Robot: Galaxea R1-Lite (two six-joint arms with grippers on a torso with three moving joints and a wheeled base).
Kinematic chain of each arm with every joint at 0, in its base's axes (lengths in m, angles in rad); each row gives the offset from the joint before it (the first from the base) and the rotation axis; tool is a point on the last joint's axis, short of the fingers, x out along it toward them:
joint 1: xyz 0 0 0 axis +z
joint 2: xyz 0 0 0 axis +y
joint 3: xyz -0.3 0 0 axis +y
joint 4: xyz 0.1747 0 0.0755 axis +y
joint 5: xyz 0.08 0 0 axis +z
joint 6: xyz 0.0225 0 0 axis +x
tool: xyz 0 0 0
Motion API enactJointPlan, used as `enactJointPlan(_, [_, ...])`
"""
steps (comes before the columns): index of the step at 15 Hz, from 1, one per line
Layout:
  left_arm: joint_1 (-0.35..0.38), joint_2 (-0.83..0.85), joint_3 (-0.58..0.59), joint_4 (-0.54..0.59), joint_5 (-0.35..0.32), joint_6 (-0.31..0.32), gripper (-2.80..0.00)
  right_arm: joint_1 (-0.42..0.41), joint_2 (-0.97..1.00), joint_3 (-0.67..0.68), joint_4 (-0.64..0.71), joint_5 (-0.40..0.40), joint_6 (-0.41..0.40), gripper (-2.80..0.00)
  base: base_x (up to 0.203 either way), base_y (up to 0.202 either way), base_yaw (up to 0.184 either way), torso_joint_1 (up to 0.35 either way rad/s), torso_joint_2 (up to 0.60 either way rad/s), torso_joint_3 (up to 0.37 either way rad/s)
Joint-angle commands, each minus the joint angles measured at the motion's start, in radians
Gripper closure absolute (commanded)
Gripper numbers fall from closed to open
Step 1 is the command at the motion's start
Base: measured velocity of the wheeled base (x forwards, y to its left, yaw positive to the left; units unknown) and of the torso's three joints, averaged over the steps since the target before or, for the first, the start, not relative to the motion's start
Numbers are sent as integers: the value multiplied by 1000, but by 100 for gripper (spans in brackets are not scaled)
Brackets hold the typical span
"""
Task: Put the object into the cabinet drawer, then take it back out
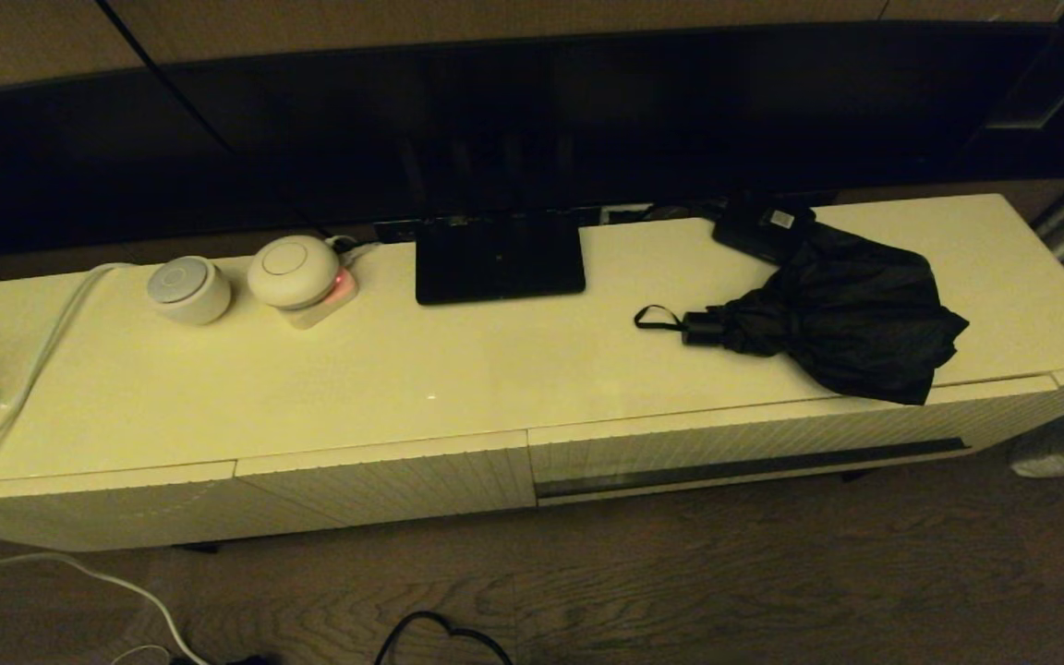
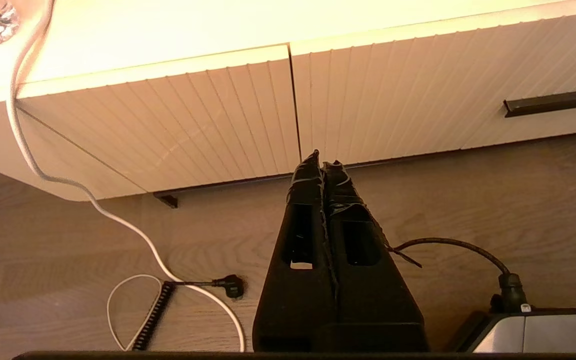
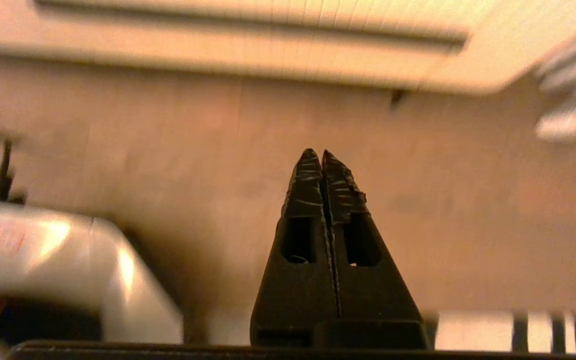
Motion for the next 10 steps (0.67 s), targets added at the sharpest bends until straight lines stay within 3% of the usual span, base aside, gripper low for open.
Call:
enactJointPlan(1, [0, 0, 3, 0, 0, 1, 0, 0, -20, 86, -200, 0, 2, 0, 0, 0, 0, 0, 0, 0])
enactJointPlan(10, [0, 0, 3, 0, 0, 0, 0, 0, -21, 85, -203, -3, 31, 0, 0, 0, 0, 0, 0, 0])
